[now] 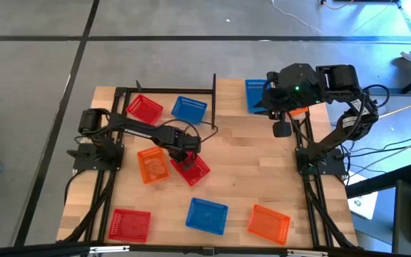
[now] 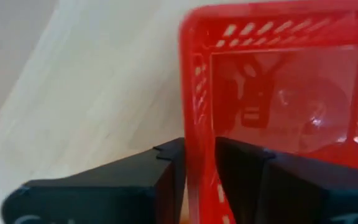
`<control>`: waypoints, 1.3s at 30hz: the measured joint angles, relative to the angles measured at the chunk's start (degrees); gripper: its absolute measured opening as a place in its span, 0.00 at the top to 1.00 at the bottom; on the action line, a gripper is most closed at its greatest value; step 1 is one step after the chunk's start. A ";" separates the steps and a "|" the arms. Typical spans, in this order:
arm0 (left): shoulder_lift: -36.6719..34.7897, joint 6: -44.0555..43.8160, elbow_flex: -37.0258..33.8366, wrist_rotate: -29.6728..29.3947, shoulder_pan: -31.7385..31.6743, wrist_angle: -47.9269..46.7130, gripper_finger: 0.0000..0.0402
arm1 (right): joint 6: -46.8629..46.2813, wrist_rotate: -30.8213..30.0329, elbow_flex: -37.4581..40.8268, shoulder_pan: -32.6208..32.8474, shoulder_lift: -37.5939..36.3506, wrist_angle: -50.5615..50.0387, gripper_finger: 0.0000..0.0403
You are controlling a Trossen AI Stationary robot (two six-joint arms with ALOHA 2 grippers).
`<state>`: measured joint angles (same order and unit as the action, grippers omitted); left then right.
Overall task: Stack baskets on shelf by color
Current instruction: Put the middle red bin on the shelf
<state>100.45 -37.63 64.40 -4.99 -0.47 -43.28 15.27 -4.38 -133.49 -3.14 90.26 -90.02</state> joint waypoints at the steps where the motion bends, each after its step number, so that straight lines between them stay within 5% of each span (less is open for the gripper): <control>1: 0.21 1.24 0.01 0.30 0.00 -0.04 0.83 | 0.00 -0.02 0.00 0.00 0.00 0.01 0.79; 5: 0.23 5.68 0.07 1.96 -0.04 0.12 0.97 | 0.00 -0.04 0.00 0.00 0.00 0.02 0.79; 17: -10.87 12.86 7.54 4.05 -3.15 -13.00 1.00 | -0.40 -0.02 0.00 0.00 0.00 0.02 0.79; 25: -17.09 19.81 24.29 -7.59 -5.91 -22.05 1.00 | -6.23 -0.46 0.00 0.00 0.00 0.79 0.79; 39: -5.51 46.40 56.38 -4.40 -19.89 -21.10 1.00 | -9.13 -0.62 0.00 -0.01 0.00 1.01 0.79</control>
<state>94.95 8.77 120.78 -9.38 -20.36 -64.38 6.14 -5.01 -133.49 -3.14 90.26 -89.01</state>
